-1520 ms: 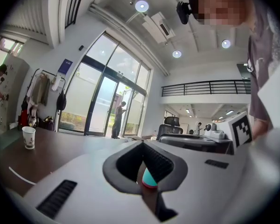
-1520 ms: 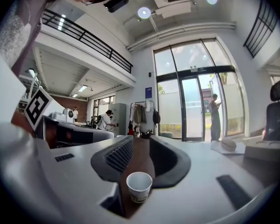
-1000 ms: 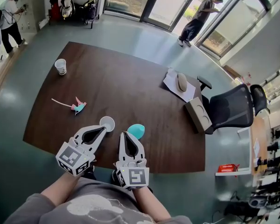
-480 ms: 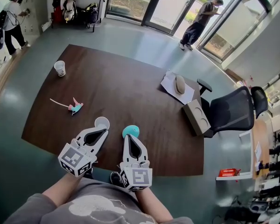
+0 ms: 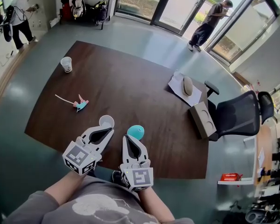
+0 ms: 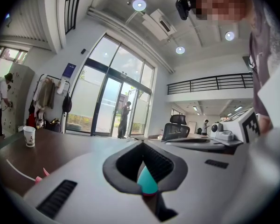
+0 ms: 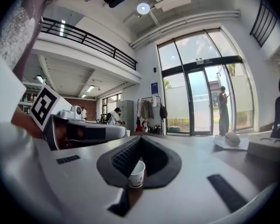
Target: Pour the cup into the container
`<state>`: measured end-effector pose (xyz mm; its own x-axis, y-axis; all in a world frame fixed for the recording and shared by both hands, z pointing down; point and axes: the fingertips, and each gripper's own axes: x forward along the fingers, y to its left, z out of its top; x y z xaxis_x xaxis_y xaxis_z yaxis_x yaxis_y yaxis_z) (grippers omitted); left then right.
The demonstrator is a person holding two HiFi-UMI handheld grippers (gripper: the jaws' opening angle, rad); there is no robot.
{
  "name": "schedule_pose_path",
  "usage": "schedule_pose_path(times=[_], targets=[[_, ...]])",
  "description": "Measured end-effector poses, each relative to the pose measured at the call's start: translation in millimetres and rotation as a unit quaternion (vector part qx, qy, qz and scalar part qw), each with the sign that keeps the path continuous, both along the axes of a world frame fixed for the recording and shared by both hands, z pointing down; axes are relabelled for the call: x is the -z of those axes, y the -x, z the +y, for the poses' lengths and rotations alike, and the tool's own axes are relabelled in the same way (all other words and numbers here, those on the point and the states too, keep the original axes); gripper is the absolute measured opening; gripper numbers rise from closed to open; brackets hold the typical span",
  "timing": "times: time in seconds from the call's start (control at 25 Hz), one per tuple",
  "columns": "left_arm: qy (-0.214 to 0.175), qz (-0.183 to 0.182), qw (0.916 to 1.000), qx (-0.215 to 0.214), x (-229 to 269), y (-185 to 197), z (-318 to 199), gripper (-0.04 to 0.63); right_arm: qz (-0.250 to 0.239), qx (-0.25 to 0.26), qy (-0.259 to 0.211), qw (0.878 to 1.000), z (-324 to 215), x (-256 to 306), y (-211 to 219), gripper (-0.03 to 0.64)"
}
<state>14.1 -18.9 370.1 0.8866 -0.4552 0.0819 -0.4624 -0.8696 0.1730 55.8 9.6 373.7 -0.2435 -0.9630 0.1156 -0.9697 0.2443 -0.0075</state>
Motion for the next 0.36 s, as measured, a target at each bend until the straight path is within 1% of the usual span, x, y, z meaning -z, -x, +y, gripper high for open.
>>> schedule_pose_path(times=[0.16,0.36], targets=[[0.0,-0.001,1.0,0.005,-1,1,-2,0.006,-0.001,0.003,0.025,1.0,-1,-11,-1,-0.014],[0.001,-0.007,1.0,0.002,-3,1,-3,0.006,-0.006,0.006,0.03,1.0,-1,-12,-2,-0.014]])
